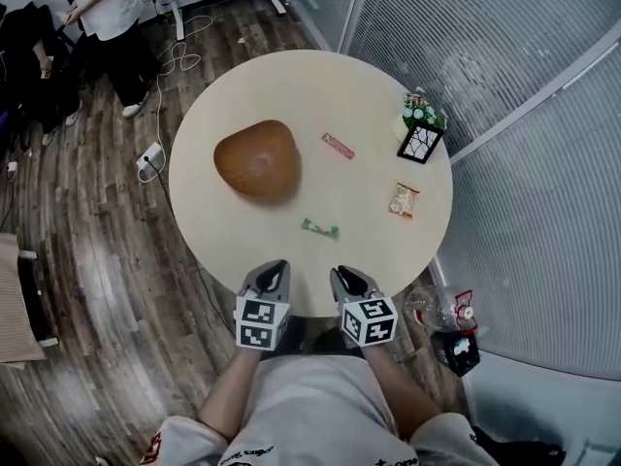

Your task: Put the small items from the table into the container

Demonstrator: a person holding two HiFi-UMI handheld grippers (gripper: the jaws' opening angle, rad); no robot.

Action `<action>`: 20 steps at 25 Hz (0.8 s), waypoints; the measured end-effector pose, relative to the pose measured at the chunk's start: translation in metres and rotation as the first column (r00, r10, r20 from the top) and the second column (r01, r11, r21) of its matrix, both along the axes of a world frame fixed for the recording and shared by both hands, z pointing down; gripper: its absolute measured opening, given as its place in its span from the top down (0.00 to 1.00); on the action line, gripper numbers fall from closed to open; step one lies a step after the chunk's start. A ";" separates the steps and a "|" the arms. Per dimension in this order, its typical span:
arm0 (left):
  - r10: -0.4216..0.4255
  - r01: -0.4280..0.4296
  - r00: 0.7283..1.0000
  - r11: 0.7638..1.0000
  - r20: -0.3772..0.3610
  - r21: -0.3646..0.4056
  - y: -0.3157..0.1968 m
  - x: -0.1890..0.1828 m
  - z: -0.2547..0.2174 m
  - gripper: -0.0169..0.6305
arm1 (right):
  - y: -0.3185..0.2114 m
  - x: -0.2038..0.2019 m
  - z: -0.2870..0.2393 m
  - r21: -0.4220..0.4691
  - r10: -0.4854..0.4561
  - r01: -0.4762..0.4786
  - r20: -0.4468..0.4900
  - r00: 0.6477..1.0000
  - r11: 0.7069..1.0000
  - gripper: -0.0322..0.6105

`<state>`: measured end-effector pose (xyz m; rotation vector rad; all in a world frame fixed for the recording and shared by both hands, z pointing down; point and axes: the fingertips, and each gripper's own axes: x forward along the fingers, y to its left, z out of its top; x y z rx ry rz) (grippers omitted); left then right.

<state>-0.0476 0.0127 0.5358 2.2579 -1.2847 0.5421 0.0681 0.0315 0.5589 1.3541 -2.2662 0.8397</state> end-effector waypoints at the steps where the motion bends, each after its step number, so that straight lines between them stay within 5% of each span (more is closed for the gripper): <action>1: 0.003 -0.003 1.000 1.000 0.002 -0.003 -0.009 -0.002 0.001 0.97 | -0.010 0.000 0.006 -0.015 0.003 -0.003 0.000 1.000 1.000 0.89; 11: -0.007 0.008 1.000 0.997 0.022 -0.071 -0.054 0.005 0.027 0.97 | -0.071 0.014 0.072 -0.169 0.012 -0.012 -0.005 1.000 0.986 0.80; 20: -0.060 0.065 0.997 0.991 0.048 -0.116 -0.087 0.012 0.045 0.97 | -0.097 0.013 0.110 -0.177 -0.208 0.184 -0.125 0.970 0.967 0.63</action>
